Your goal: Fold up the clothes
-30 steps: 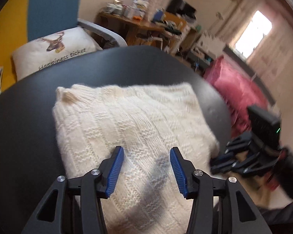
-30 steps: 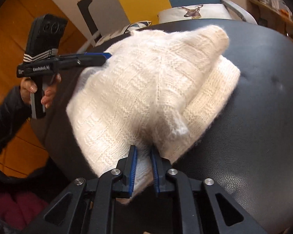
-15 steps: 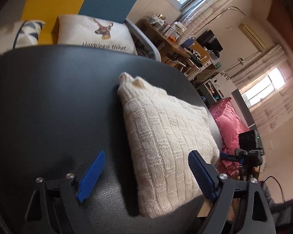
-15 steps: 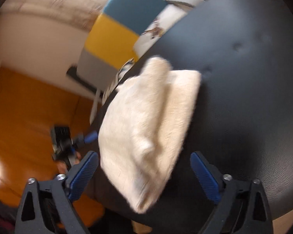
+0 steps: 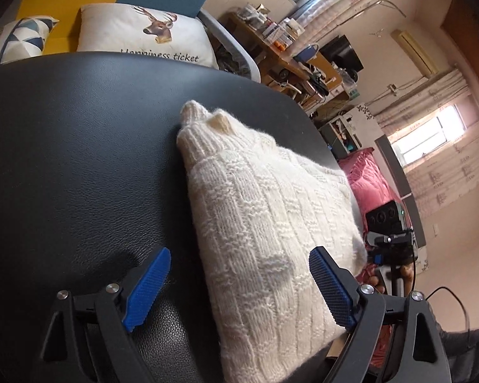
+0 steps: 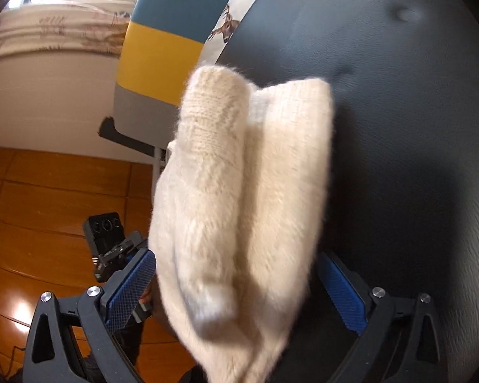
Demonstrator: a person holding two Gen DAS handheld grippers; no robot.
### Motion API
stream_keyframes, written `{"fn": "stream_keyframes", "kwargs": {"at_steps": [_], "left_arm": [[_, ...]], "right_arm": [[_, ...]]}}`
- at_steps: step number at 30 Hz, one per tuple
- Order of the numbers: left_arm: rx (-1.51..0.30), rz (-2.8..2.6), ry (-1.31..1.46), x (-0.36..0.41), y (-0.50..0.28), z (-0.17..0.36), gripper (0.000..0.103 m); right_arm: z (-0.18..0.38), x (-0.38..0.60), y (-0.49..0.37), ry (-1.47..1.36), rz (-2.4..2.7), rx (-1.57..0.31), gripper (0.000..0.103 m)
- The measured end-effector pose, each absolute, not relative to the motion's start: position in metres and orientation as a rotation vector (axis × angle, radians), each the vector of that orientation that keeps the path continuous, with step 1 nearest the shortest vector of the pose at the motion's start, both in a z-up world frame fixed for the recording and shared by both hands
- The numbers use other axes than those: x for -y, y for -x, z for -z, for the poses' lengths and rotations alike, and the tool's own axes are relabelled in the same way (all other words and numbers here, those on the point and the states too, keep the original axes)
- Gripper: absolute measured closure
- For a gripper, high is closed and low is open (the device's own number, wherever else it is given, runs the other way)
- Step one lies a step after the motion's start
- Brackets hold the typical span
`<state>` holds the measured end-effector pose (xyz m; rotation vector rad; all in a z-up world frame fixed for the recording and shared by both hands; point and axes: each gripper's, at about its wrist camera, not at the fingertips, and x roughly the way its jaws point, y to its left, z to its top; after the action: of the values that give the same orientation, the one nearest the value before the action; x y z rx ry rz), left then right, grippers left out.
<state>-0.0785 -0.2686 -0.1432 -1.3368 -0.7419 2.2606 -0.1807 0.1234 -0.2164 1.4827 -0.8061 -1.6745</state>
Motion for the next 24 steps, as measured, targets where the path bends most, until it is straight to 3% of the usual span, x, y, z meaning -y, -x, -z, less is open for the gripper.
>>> {"fn": "stream_keyframes", "kwargs": {"at_steps": [4,7,13,17,19,22,24], "left_arm": [[0.773,-2.226,1.334,0.27,0.083,0.147,0.014],[0.767,-2.21,1.35,0.269,0.086,0.146,0.014],[0.71,-2.172,1.399,0.257,0.095,0.153,0.014],[0.702,-2.156,1.429,0.248,0.098,0.161,0.015],[0.697,-2.172,1.4,0.246,0.093,0.158,0.038],[0.667,-2.251,1.349,0.243,0.081,0.149,0.055],[0.67,-2.297,1.319,0.241,0.07,0.145,0.059]], "right_arm": [[0.209,-0.11,0.177,-1.529,1.708,0.692,0.002],[0.205,-0.102,0.175,-1.554,1.746,0.627,0.019],[0.207,-0.101,0.172,-1.561,1.74,0.631,0.026],[0.201,-0.094,0.167,-1.547,1.791,0.541,0.053],[0.195,-0.091,0.164,-1.528,1.813,0.516,0.061],[0.188,-0.081,0.161,-1.5,1.825,0.458,0.063],[0.184,-0.073,0.159,-1.48,1.823,0.419,0.064]]}}
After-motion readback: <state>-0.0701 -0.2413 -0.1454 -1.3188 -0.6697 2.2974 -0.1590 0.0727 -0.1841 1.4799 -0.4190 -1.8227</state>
